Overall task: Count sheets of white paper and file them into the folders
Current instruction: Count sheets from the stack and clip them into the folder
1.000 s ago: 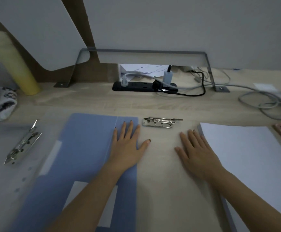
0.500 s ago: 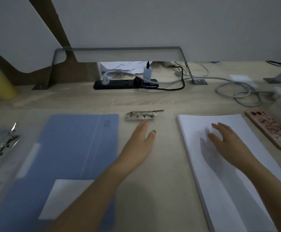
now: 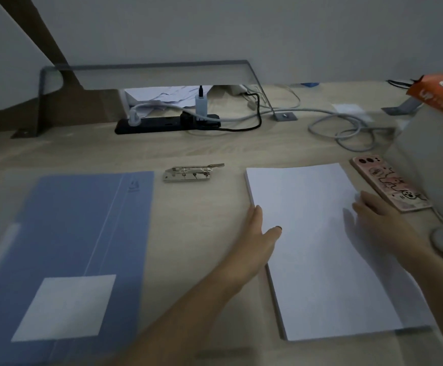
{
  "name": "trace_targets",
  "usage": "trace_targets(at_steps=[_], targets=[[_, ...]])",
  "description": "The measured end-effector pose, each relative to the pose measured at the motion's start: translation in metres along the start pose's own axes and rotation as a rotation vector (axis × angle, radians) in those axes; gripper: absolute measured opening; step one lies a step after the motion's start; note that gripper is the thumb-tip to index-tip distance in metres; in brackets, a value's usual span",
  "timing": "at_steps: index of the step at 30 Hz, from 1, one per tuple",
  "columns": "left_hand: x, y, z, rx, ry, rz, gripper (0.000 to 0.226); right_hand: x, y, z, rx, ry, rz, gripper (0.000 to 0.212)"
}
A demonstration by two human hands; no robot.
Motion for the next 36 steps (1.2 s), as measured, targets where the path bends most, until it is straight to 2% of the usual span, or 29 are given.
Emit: trace_targets(at_steps=[8, 13, 15, 17, 21, 22, 24, 25, 29, 36], targets=[[0.009, 0.009, -0.003, -0.030, 0.007, 0.043, 0.066, -0.005, 0.003, -0.004, -0.006, -0.005, -0.019, 0.022], [0.012, 0.005, -0.009, -0.050, 0.025, 0.111, 0.069, -0.006, 0.000, -0.005, -0.006, -0.044, 0.082, 0.029], [0.011, 0.005, -0.011, -0.049, 0.046, 0.203, 0.066, -0.005, -0.017, 0.004, -0.125, -0.011, 0.208, 0.043], [0.006, 0.006, -0.012, -0.076, 0.097, 0.310, 0.054, 0.005, -0.040, 0.022, -0.270, -0.012, 0.224, 0.044], [-0.005, 0.008, -0.020, -0.225, 0.125, 0.386, 0.063, 0.041, -0.064, 0.057, -0.380, -0.235, 0.234, 0.032], [-0.008, 0.011, -0.021, -0.253, 0.119, 0.407, 0.053, 0.049, -0.064, 0.061, -0.382, -0.269, 0.262, 0.032], [-0.013, 0.017, -0.023, -0.294, 0.118, 0.481, 0.013, 0.059, -0.062, 0.063, -0.375, -0.287, 0.358, 0.032], [-0.015, 0.019, -0.023, -0.313, 0.115, 0.502, 0.005, 0.062, -0.061, 0.063, -0.382, -0.275, 0.399, 0.032], [-0.020, 0.021, -0.028, -0.358, 0.081, 0.504, 0.014, 0.064, -0.061, 0.060, -0.398, -0.230, 0.438, 0.032], [-0.020, 0.018, -0.035, -0.400, 0.000, 0.475, 0.010, 0.063, -0.061, 0.060, -0.351, -0.234, 0.399, 0.030]])
Point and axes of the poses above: each hand's wrist, its own z-axis away from the middle knuckle, its own x-axis out of the palm, y = z × x, the point moved 5 cm from there along -z, towards the middle knuckle, and after that the axes turned 8 degrees about -z, right-handed, at the moved point
